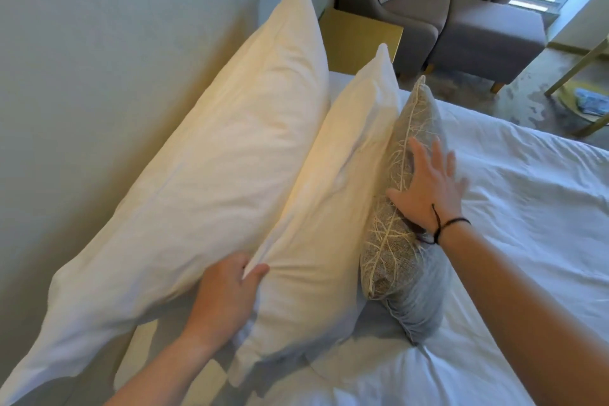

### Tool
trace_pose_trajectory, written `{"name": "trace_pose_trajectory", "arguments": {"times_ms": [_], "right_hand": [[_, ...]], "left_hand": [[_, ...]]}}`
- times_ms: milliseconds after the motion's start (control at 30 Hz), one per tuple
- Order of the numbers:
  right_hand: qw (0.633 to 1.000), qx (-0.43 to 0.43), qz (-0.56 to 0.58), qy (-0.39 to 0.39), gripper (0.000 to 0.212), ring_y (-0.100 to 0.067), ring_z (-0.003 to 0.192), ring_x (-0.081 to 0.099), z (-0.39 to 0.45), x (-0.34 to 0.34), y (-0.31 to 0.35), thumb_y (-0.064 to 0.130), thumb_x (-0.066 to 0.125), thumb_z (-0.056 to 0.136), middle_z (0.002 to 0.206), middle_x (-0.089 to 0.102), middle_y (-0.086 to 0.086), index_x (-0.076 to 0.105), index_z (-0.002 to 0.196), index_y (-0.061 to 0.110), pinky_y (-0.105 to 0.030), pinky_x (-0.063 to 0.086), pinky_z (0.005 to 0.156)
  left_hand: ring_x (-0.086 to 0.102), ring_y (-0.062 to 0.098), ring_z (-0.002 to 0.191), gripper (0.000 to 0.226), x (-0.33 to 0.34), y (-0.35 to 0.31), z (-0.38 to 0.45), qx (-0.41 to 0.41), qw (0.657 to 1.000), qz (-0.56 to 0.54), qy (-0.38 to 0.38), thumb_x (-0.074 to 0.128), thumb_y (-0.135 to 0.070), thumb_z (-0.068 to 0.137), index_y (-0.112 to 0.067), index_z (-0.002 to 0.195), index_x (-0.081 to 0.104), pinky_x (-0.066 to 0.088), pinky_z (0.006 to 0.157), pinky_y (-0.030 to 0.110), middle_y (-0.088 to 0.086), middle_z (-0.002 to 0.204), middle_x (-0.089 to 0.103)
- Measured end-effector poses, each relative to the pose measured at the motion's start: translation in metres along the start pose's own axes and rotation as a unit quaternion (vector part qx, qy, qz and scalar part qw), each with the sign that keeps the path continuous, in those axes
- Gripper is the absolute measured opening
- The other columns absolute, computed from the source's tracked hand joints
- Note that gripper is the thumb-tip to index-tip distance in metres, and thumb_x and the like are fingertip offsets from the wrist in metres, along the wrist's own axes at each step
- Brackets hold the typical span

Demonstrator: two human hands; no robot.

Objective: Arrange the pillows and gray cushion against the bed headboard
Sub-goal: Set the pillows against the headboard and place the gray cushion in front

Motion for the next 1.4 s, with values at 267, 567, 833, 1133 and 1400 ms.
{"name": "trace_pose_trajectory", "arguments": {"times_ms": [267,567,833,1133,1400], "right_hand": [[0.963,0.195,0.18,0.052,0.066,-0.018,0.073,0.062,-0.049,0.025,-0.05,0.047,0.065,0.068,0.089,0.066,-0.001,0.047,0.124,0.016,-0.039,0.057,0.068],[0.906,0.169,0.387,0.042,0.086,-0.016,0.137,0.037,-0.074,0.043,-0.085,0.074,0.059,0.077,0.153,0.036,0.007,0.033,0.148,0.035,-0.047,0.035,0.112],[0.818,0.322,0.471,0.069,0.096,-0.022,0.142,0.032,-0.109,0.112,-0.16,0.079,0.046,0.075,0.159,0.026,0.002,0.021,0.154,0.03,-0.049,0.028,0.116],[0.834,0.288,0.465,0.07,0.096,-0.019,0.144,0.028,-0.078,0.141,-0.137,0.086,0.036,0.072,0.159,0.028,0.008,0.021,0.153,0.038,-0.048,0.025,0.118],[0.825,0.218,0.504,0.13,0.075,-0.023,0.137,0.041,-0.023,0.137,-0.055,0.081,0.035,0.084,0.155,0.035,0.009,0.014,0.15,0.052,-0.054,0.034,0.112]], "left_hand": [[0.064,0.027,0.092,0.024,0.023,-0.01,0.003,0.014,0.966,0.25,0.062,0.052,-0.05,0.092,-0.026,0.095,0.05,0.048,0.07,0.036,-0.002,0.093,0.066],[0.06,0.004,0.079,0.034,0.073,-0.147,0.026,0.129,0.986,0.007,0.105,0.048,-0.066,0.087,-0.035,0.096,0.06,0.048,0.069,0.032,-0.018,0.094,0.063],[0.05,0.012,0.046,0.061,0.149,-0.189,0.061,0.117,0.97,0.112,0.182,0.056,-0.079,0.073,-0.022,0.056,0.046,0.033,0.047,0.028,-0.008,0.047,0.047],[0.037,0.016,0.038,0.054,0.137,-0.19,0.076,0.207,0.961,0.024,0.18,0.057,-0.04,0.095,-0.018,0.052,0.033,0.025,0.04,0.02,-0.005,0.042,0.033],[0.052,0.018,0.039,0.059,0.059,-0.183,0.109,0.202,0.973,-0.044,0.103,0.053,-0.057,0.088,-0.01,0.052,0.045,0.041,0.042,0.034,0.003,0.043,0.053]]}}
Point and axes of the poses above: each hand's wrist, its own z-axis towards the middle knuckle, its own x-axis out of the palm, y = z × x, the point moved 9 cm from there along z, towards the middle knuckle
